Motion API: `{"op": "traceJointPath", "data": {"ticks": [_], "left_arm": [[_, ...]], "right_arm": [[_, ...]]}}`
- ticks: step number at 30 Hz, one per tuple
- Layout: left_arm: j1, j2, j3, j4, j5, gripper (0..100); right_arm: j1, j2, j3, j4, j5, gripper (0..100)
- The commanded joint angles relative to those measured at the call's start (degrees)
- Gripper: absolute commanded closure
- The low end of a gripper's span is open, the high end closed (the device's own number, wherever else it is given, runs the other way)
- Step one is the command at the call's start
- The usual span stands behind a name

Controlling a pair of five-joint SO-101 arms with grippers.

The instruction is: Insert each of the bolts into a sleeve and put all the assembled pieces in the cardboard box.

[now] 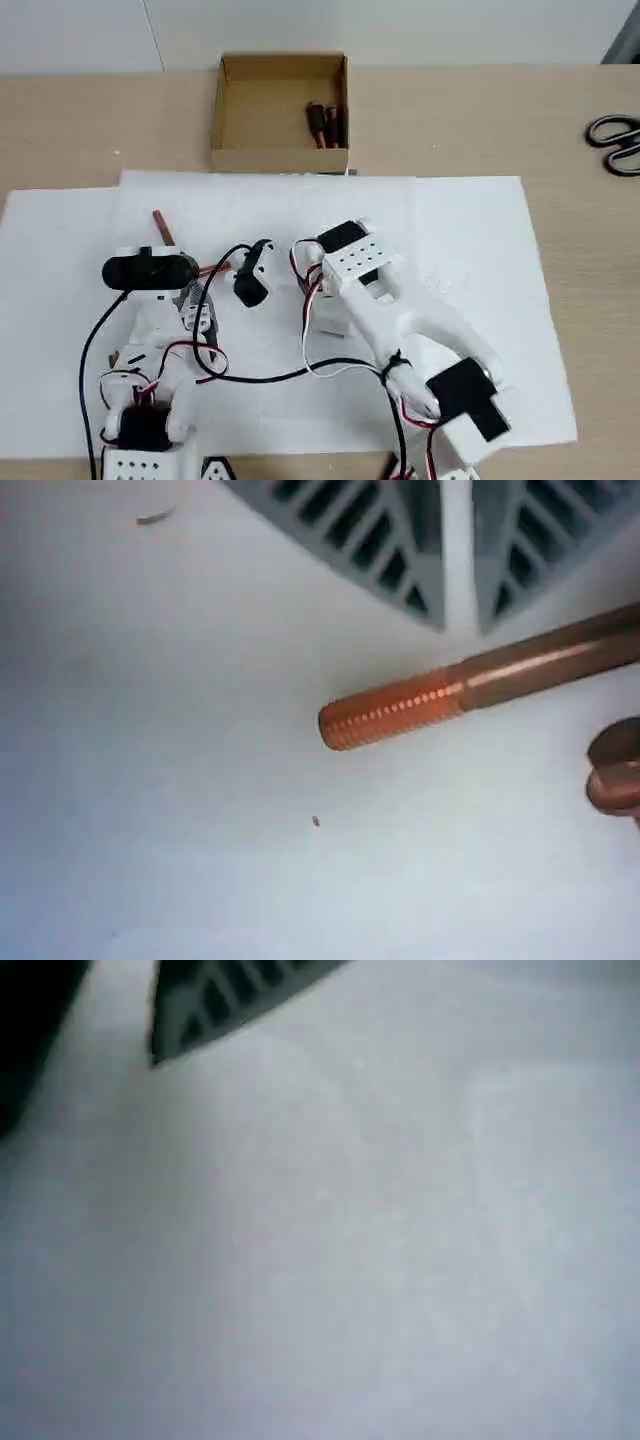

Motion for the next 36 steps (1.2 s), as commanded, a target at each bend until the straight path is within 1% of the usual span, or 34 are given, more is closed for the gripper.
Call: {"op": "traceJointPath", "data": {"ticks": [1,6,10,12,18,20,26,31,36], "left_arm": [[-0.3,-0.7,-0.4,0.4,-0.1,99],[-0.3,-0.7,-0.4,0.4,-0.1,99],[-0.3,-0.7,-0.4,0.4,-0.1,99],[-0.3,-0.7,-0.4,0.4,-0.1,99],[-0.3,-0.7,-0.4,0.4,-0.1,99],[-0.3,-0.7,-0.4,0.4,-0.2,99],[-0.3,-0.7,-0.7,0.4,-0.3,99],[-0.3,-0.7,-0.8,0.4,-0.3,99],[0.2,-0.7,-0.8,0.2,-0.3,99]], "right_arm": [[-0.1,0.1,-0.2,0.5,-0.6,84.3],[-0.1,0.1,-0.2,0.4,-0.7,85.7],[-0.1,0.3,-0.2,0.7,-0.7,95.9],[0.0,0.2,-0.2,0.8,-0.7,99.2],[0.2,0.0,-2.4,4.1,-0.7,98.9],[0.3,-0.5,-5.7,7.0,-1.1,98.9],[0.5,-7.3,-15.7,14.4,-5.3,98.9],[5.4,-12.3,-19.3,18.1,-9.9,99.3],[13.7,-17.2,-21.2,22.8,-18.5,99.5]]}}
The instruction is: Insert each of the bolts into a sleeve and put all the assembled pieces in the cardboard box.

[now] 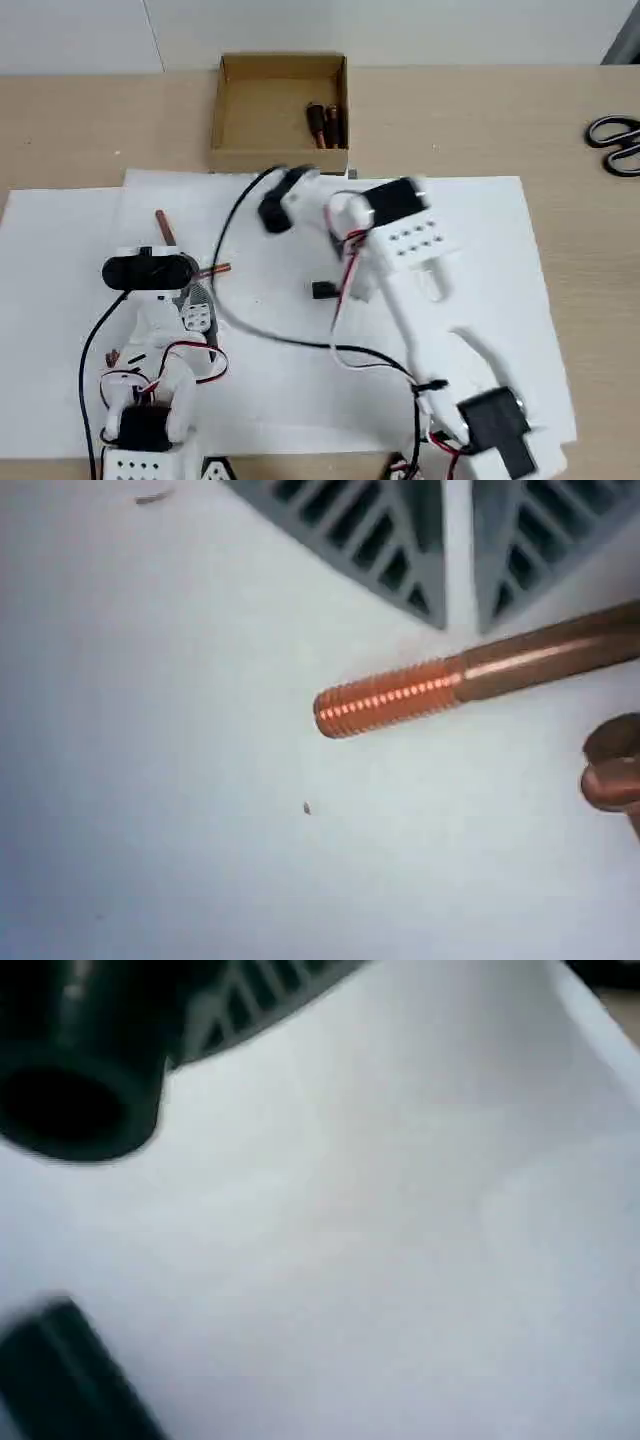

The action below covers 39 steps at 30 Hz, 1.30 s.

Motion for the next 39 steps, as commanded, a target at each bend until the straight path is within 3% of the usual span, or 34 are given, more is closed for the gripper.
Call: {"op": "traceJointPath", "data": {"ticks": [1,7,12,25,32,34,39], "left_arm": [[0.1,-0.7,-0.8,0.1,-0.3,99],[-0.3,-0.4,-8.3,1.3,-0.5,99],[-0.7,-0.4,-17.5,6.4,-7.1,99],[-14.1,-0.4,-25.9,18.0,-8.5,99],[-17.4,2.0,-32.0,22.9,-8.5,99],[-17.4,6.4,-35.2,24.4,-7.2,99],[-17.4,26.4,-50.7,25.8,4.3,99]], "right_arm": [[6.1,-5.8,-3.0,3.4,-6.4,99.5],[16.1,-15.0,-2.9,4.8,-10.5,99.5],[20.5,-24.0,1.1,5.1,-10.4,99.5],[31.3,-44.9,23.7,4.7,-10.4,99.5],[37.0,-49.0,25.1,3.5,-10.3,99.4],[36.9,-49.0,25.1,3.5,-10.4,99.4],[36.9,-49.0,25.1,3.5,-10.6,99.5]]}}
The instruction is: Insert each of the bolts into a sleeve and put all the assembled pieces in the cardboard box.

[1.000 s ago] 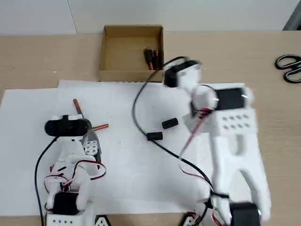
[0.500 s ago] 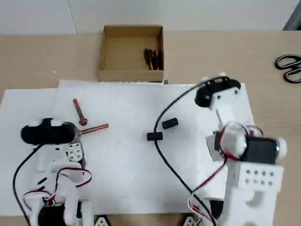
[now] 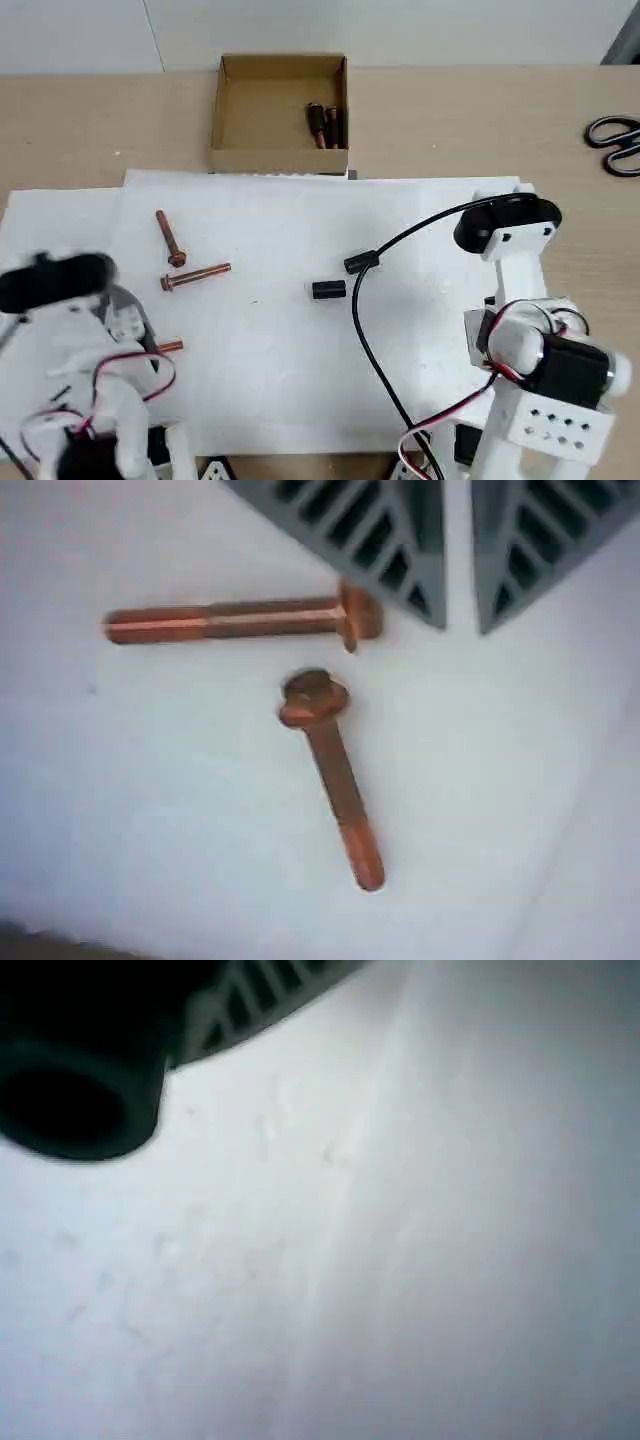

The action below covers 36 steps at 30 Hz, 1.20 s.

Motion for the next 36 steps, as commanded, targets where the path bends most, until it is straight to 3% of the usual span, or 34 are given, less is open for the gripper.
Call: {"op": "traceJointPath", "data": {"ticks": [1,6,11,14,17,23,31,36], "left_arm": [[-0.2,16.8,-13.5,1.2,7.1,99],[-0.2,40.2,-32.9,7.7,14.9,99],[0.1,55.0,-49.0,16.1,29.3,99],[0.2,59.7,-54.2,20.0,30.2,99],[-0.3,61.6,-54.3,21.5,33.9,99],[0.2,62.0,-53.8,21.5,53.0,99],[7.1,62.2,-49.1,20.8,60.7,99],[10.1,62.1,-47.6,20.3,61.3,99]], "right_arm": [[0.6,-0.8,-0.3,-0.9,-0.5,99.5],[0.6,-0.8,-0.3,-0.9,-0.5,99.5],[0.7,-0.8,-0.3,-0.9,-0.6,99.5],[0.7,-0.8,-0.3,-0.9,-0.6,99.5],[0.7,-0.8,-0.2,-0.9,-0.6,99.5],[0.7,-1.3,4.7,-3.1,-0.6,99.5],[0.7,-1.4,5.8,-3.7,-0.6,99.5],[0.7,-1.4,5.8,-3.7,-0.6,99.5]]}}
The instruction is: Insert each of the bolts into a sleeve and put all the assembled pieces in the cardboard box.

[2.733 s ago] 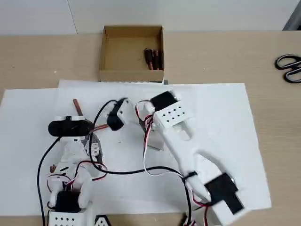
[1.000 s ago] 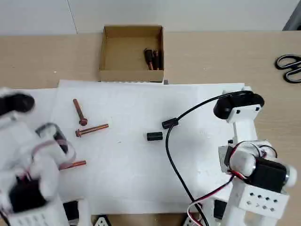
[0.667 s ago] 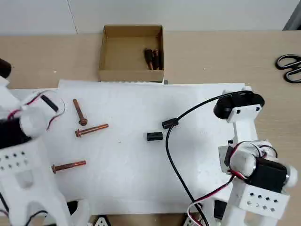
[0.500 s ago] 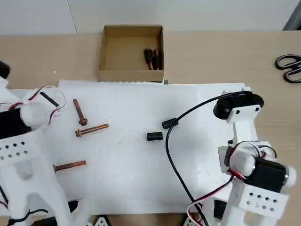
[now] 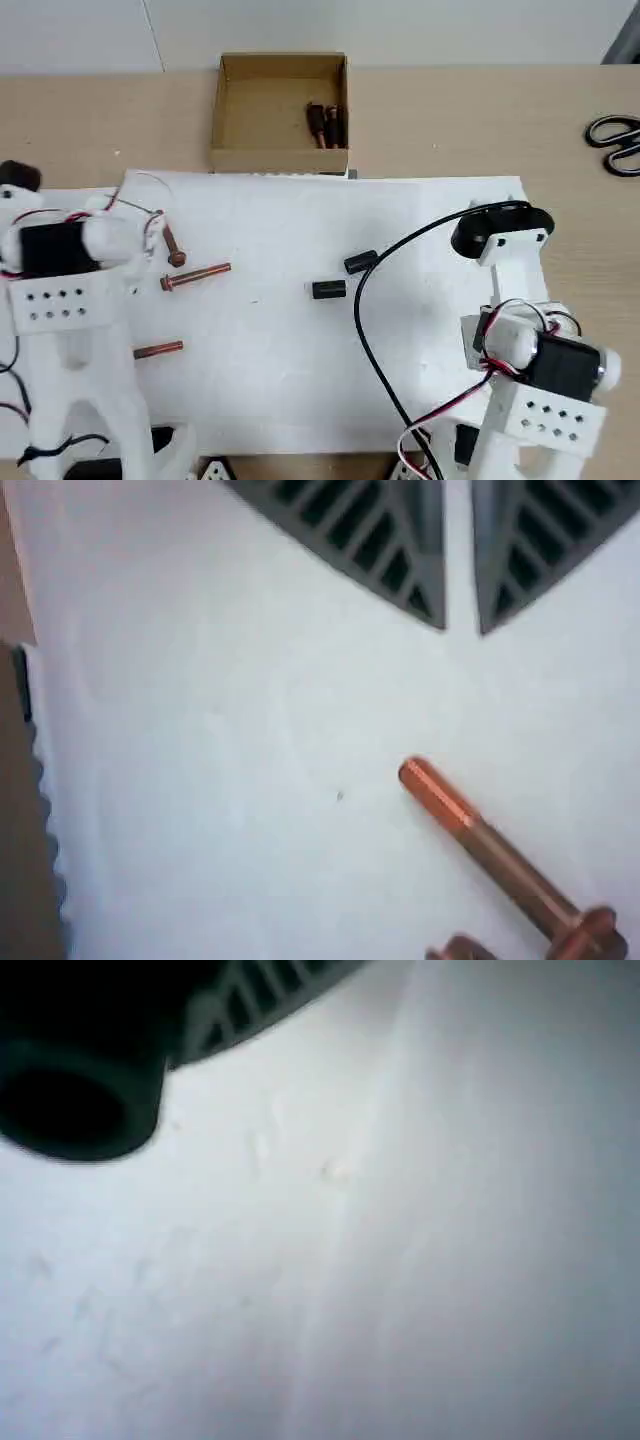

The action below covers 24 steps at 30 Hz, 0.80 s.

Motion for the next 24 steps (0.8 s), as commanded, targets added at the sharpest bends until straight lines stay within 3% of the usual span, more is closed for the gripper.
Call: {"op": "traceJointPath", "data": {"ticks": [1,8,12,24], "left_arm": [[0.9,-0.1,0.0,-0.2,0.5,99],[0.9,0.0,1.5,-1.6,1.1,99],[0.6,-0.1,7.8,-7.5,6.1,99],[1.0,-0.1,22.5,-28.1,9.7,99]], "right_arm": [[0.2,-0.6,-0.3,-1.3,-0.6,99.5],[0.2,-0.6,-0.3,-1.3,-0.6,99.5],[0.2,-0.6,-0.3,-1.3,-0.6,99.5],[0.2,-0.6,-0.2,-1.5,-0.6,99.5]]}}
